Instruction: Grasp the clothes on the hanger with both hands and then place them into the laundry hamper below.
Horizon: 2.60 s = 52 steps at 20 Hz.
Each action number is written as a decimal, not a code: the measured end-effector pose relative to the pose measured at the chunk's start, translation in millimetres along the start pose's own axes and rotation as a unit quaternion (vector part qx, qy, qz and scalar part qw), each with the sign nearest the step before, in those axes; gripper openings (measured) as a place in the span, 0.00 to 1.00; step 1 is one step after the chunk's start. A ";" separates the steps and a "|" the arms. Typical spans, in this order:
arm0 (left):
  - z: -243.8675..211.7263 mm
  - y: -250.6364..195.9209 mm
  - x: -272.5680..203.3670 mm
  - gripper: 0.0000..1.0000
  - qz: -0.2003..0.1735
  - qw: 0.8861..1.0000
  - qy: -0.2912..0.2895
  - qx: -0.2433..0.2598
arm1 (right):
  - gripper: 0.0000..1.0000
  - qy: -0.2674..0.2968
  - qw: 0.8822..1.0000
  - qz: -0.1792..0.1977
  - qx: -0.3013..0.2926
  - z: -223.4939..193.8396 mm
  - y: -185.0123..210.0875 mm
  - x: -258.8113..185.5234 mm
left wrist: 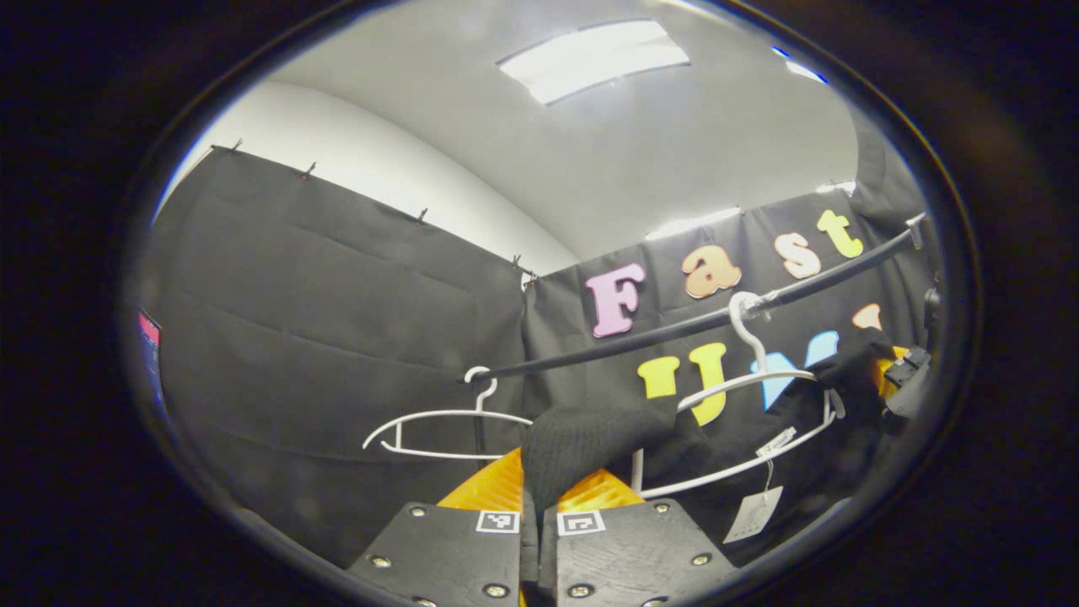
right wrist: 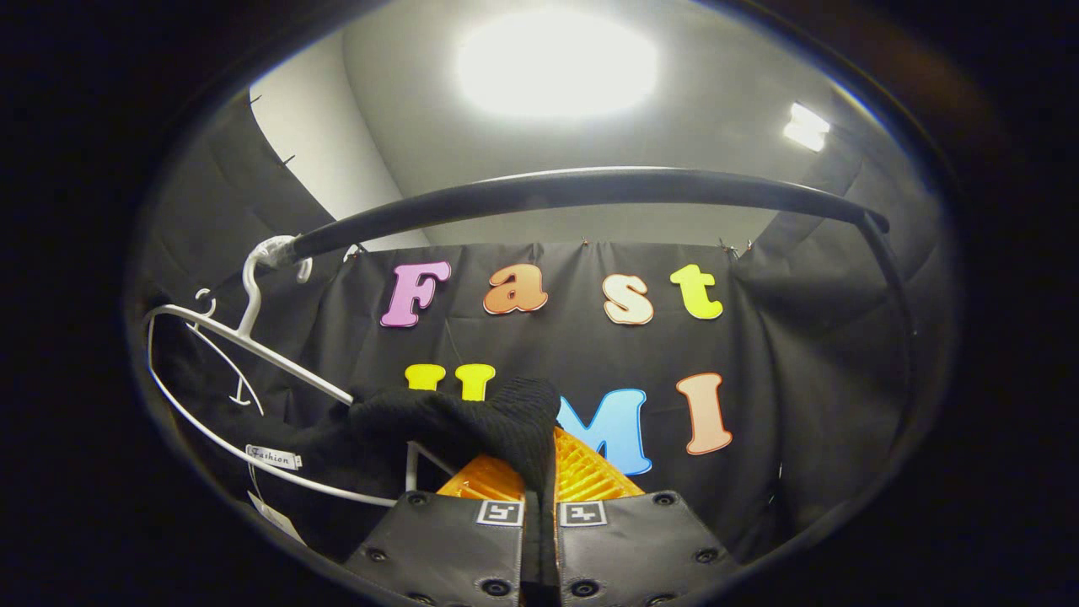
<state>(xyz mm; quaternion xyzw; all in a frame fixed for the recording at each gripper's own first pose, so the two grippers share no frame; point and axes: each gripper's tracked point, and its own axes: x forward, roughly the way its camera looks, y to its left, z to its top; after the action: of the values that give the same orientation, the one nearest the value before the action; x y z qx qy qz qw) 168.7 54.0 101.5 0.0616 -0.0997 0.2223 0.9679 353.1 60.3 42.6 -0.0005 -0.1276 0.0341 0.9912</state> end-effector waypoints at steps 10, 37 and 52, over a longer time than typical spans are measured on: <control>-10.8 34.9 47.6 0.01 0.003 1.000 0.011 -0.009 | 0.01 0.081 0.996 0.004 0.048 -55.4 -1.6 32.1; -151.3 -3.8 8.9 0.01 -0.058 0.986 0.152 -0.028 | 0.01 0.287 0.946 0.039 0.145 -181.9 -3.6 -18.4; -177.8 -56.0 -64.9 0.01 -0.181 0.968 0.168 -0.038 | 0.00 0.302 0.943 0.119 0.068 -161.5 54.1 -154.9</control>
<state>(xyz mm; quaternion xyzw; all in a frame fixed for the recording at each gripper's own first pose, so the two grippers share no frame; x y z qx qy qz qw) 165.7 6.0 -90.0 0.0032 0.0691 0.0467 0.9965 240.8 104.9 -153.4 0.0415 0.1813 0.1590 0.9696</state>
